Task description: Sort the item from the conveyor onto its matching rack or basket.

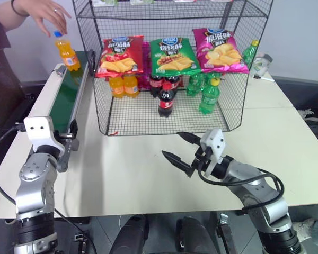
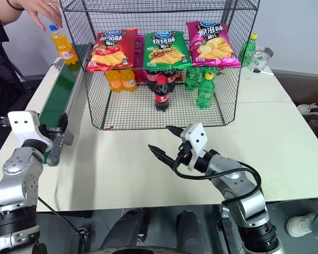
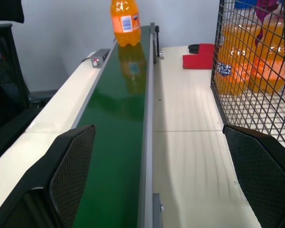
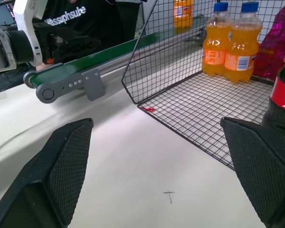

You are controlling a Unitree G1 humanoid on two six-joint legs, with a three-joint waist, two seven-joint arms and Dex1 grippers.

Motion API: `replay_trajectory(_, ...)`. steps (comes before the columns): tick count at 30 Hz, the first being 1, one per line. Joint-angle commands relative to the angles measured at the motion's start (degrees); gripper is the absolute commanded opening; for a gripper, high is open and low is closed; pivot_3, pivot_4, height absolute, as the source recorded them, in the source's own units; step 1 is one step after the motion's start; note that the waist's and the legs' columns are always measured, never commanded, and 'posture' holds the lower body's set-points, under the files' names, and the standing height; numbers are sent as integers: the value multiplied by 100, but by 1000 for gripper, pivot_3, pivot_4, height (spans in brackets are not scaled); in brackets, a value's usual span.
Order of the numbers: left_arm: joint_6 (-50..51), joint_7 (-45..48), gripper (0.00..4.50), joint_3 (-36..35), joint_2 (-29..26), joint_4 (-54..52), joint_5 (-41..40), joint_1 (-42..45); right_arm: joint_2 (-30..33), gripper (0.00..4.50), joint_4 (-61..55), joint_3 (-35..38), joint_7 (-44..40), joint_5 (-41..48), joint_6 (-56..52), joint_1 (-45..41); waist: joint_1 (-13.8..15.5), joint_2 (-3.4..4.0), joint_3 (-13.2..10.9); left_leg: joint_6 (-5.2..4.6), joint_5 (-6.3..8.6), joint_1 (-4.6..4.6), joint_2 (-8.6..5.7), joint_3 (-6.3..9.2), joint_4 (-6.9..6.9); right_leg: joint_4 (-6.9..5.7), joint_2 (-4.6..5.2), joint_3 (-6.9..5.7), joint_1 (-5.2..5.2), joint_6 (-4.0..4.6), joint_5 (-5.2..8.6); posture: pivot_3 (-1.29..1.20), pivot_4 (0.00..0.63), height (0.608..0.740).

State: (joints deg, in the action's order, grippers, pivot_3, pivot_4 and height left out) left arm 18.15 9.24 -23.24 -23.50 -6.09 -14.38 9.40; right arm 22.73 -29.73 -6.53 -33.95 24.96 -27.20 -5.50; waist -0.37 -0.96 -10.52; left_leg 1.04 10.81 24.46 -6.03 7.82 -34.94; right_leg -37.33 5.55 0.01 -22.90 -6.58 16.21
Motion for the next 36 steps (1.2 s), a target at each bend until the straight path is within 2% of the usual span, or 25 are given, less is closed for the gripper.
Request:
replay_trajectory(1, -256, -250, 4450, -161, -75, 40, 173, 128, -48, 4500, -180, -33, 11, 11, 109, -43, 0, 0, 0, 0, 0, 0, 0, 0, 0, 0, 0, 0, 0, 0, 0, 0, 150, 740)
replay_trajectory(10, -547, -743, 4450, -477, -58, 201, 281, 93, -61, 4500, -106, -56, -54, 21, 132, -141, 2, 0, 0, 0, 0, 0, 0, 0, 0, 0, 0, 0, -1, -1, 0, 0, 150, 740)
replay_trajectory(36, -709, -684, 4450, -383, -66, 455, 170, 108, -155, 4500, -134, -199, 121, 28, -20, -374, 104, -1, 0, 0, 0, 0, 0, 0, -6, -1, -1, -1, 0, 0, -1, 0, 150, 740)
